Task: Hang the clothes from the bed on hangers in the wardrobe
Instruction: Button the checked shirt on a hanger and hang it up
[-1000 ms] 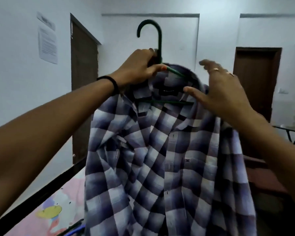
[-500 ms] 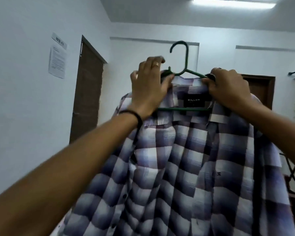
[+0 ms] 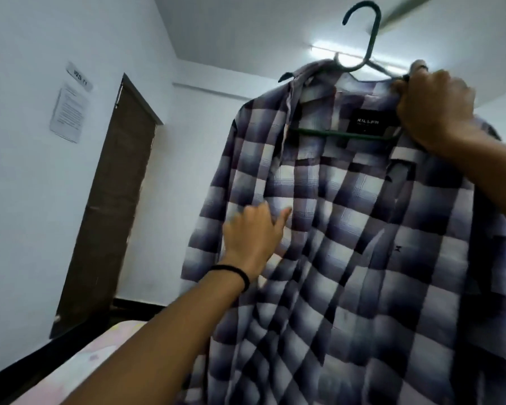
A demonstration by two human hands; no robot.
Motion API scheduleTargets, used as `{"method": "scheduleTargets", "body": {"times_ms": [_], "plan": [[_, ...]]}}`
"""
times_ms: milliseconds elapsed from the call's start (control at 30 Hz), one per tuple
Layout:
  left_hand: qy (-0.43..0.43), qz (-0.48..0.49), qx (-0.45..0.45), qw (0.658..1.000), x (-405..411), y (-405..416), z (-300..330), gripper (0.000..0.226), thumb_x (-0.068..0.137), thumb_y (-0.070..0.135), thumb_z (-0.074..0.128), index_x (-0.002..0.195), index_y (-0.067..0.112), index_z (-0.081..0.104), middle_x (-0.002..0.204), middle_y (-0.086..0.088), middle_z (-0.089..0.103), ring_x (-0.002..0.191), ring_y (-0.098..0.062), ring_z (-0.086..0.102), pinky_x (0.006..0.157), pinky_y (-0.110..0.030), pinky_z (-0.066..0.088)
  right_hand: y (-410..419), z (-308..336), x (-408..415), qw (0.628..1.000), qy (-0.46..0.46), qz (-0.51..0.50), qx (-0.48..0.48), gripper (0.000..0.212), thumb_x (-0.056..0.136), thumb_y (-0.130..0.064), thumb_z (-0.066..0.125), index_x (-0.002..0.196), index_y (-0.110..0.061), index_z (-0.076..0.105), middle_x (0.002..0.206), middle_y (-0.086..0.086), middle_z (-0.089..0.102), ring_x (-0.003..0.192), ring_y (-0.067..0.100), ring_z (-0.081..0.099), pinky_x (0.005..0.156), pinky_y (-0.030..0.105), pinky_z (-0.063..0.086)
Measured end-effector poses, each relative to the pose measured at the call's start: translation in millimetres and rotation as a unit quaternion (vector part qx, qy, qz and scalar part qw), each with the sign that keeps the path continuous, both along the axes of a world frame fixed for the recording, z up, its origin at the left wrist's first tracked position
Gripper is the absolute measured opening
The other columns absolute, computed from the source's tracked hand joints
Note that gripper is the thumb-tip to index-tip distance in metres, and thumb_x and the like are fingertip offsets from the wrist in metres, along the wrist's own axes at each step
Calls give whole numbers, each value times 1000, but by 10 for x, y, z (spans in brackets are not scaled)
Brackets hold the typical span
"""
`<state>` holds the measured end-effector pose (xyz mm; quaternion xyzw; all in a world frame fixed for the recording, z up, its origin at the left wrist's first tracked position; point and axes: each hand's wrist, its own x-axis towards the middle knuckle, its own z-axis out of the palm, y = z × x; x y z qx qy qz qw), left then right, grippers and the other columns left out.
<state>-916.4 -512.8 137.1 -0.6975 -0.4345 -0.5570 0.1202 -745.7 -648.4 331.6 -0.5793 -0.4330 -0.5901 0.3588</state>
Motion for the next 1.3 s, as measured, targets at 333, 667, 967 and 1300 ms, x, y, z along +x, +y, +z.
{"method": "scheduleTargets", "body": {"times_ms": [333, 667, 967, 1300], "plan": [[35, 68, -13, 997, -278, -85, 389, 31, 99, 30, 43, 112, 8, 61, 115, -14, 62, 106, -35, 59, 72, -38, 40, -31, -286, -81, 997, -71, 7, -12, 36, 103, -26, 36, 116, 7, 45, 100, 38, 59, 89, 56, 57, 67, 47, 36], [205, 228, 50, 951, -825, -224, 290, 36, 98, 41, 44, 107, 13, 64, 113, -10, 63, 107, -32, 59, 71, -34, 38, -162, -591, 4, 999, 9, 2, -31, 36, 102, -21, 37, 121, 9, 42, 101, 42, 55, 92, 58, 54, 75, 55, 42], [207, 240, 56, 947, -1013, -333, 579, 25, 93, 14, 47, 112, 10, 63, 117, -11, 62, 110, -33, 59, 79, -40, 47, -411, -485, -85, 1000, 4, -21, -22, 35, 95, -5, 40, 127, 9, 40, 100, 44, 54, 91, 60, 54, 74, 55, 43], [105, -437, -147, 881, -1228, -1078, 302, 25, 95, 13, 50, 70, 14, 56, 67, -3, 57, 56, -10, 52, 49, -19, 41, -39, -1220, 173, 988, 108, -5, -107, 33, 94, -7, 43, 126, 2, 42, 102, 38, 57, 95, 55, 56, 71, 48, 41]]}}
